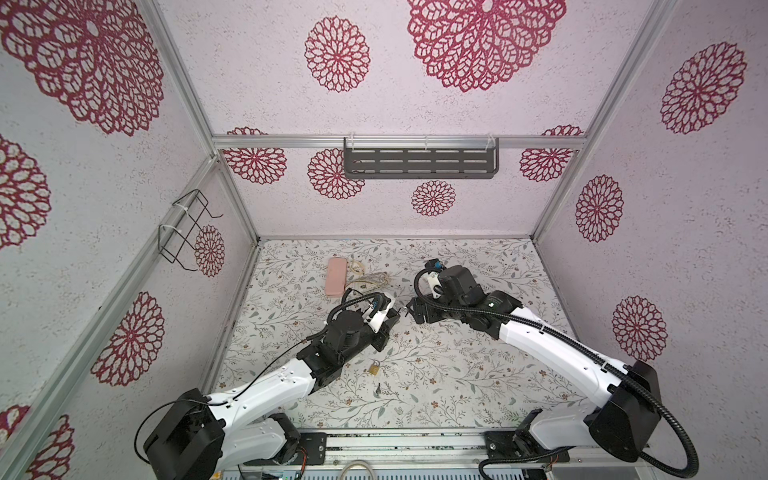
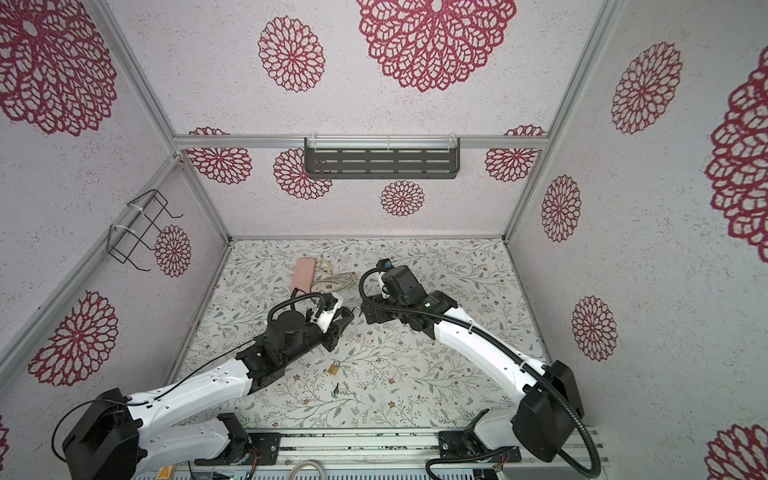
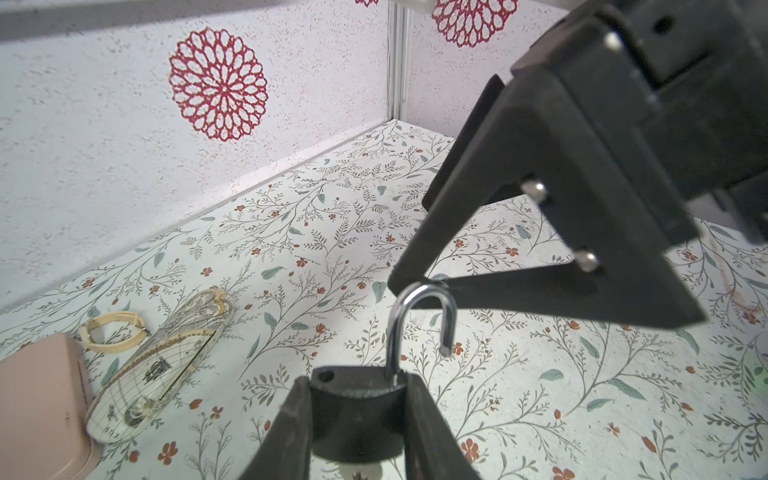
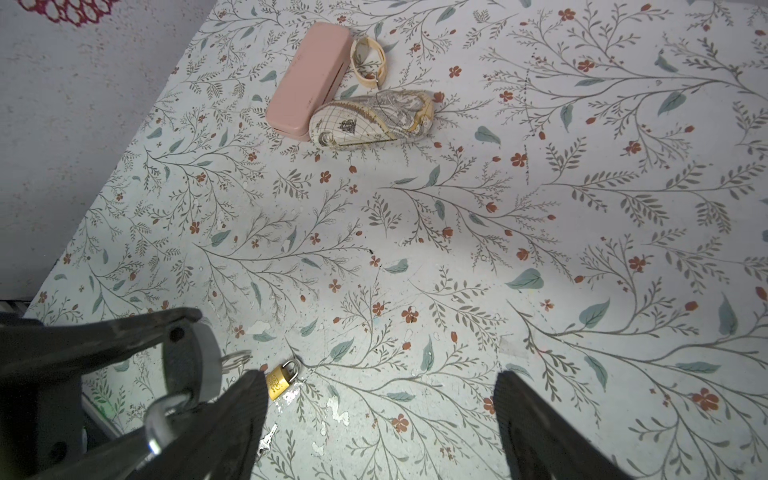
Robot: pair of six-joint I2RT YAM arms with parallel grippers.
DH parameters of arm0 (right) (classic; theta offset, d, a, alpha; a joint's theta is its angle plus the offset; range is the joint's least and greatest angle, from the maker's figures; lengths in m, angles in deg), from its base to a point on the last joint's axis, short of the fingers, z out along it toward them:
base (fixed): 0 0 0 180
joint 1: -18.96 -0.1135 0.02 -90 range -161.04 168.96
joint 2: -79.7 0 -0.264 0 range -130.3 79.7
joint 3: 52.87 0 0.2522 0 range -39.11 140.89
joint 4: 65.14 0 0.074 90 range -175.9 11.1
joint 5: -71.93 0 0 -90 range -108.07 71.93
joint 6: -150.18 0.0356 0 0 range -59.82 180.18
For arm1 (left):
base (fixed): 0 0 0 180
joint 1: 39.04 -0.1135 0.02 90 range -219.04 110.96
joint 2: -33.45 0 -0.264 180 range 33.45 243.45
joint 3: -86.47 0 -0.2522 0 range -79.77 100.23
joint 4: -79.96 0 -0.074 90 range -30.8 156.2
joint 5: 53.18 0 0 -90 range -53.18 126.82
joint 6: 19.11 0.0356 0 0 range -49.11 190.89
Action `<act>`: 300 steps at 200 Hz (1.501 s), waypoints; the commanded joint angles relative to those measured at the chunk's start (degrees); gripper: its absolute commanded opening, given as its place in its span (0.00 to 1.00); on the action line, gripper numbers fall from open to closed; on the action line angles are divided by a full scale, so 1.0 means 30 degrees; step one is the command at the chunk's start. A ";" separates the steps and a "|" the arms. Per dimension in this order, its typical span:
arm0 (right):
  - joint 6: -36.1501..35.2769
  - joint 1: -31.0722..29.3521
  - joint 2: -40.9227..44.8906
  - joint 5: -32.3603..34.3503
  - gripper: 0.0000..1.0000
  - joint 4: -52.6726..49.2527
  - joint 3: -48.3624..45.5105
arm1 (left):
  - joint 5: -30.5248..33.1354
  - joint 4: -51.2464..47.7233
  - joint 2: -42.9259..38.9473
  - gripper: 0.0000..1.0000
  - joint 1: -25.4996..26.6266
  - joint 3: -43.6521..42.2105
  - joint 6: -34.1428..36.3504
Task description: Unlock with the key
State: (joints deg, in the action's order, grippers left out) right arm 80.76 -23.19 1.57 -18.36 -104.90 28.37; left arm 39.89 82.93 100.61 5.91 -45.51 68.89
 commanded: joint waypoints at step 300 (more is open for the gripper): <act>0.3278 0.0358 0.2068 -0.0209 0.88 0.6858 -0.7035 | 0.2172 -1.4812 0.8043 0.00 -0.4146 0.5484 -1.3433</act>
State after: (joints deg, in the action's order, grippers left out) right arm 89.44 -22.05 6.80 -18.36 -87.05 7.19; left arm 46.12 37.09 123.52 -5.83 -29.07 29.61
